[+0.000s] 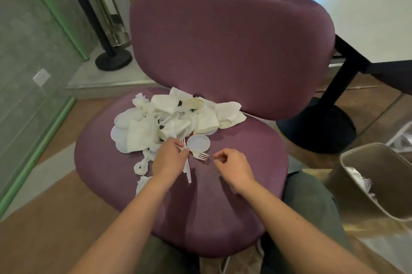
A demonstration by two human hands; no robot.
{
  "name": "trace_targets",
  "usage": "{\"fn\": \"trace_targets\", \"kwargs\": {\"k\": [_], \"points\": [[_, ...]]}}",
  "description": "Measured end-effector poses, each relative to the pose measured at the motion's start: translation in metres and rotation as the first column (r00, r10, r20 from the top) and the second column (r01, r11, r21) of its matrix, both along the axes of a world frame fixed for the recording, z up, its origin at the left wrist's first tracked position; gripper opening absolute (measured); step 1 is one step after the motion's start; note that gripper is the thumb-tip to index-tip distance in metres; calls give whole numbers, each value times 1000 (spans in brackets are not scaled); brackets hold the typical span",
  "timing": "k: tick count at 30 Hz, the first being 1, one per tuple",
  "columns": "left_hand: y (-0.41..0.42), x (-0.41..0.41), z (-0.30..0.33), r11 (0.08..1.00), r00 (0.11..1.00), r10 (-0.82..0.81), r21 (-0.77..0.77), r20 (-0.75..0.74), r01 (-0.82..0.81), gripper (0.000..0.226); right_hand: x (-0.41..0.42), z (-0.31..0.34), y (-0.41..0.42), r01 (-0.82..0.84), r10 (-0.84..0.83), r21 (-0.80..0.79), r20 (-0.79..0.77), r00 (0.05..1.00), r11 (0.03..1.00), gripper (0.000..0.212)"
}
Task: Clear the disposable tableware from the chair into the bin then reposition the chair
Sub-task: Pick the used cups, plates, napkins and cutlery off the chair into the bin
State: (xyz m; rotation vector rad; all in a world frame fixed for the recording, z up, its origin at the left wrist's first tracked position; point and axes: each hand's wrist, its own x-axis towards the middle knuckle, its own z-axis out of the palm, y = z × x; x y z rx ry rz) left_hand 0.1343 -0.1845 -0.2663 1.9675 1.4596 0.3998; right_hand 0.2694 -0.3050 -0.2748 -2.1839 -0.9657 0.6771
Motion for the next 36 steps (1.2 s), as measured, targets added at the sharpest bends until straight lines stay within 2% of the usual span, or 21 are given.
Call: {"fn": "trace_targets", "kwargs": {"k": [7, 10, 13, 20, 24, 29, 36], "points": [[11, -17, -13, 988, 995, 100, -118, 9, -98, 38, -47, -12, 26, -94, 101, -95, 67, 993, 991, 15], [14, -19, -16, 984, 994, 111, -140, 17, -108, 44, -57, -16, 34, -97, 100, -96, 36, 994, 991, 33], [17, -19, -16, 989, 997, 82, -121, 1, -81, 39, -62, -19, 41, -111, 112, -85, 1, 994, 990, 44], [15, -20, -13, 993, 999, 49, -106, 3, -49, 27, -56, -19, 45, -65, 59, -95, -61, 996, 993, 38], [11, -18, -9, 997, 998, 55, -49, 7, -55, 23, -46, -14, 39, -66, 58, -88, -87, 995, 994, 34], [4, -4, 2, 999, 990, 46, -34, 132, -42, 25, -31, -5, 22, 22, -24, -14, -147, 989, 1000, 27], [-20, 46, 22, 983, 934, -91, -121, 346, 140, 20, 7, 13, -13, 236, -217, 90, -184, 959, 968, 5]]}}
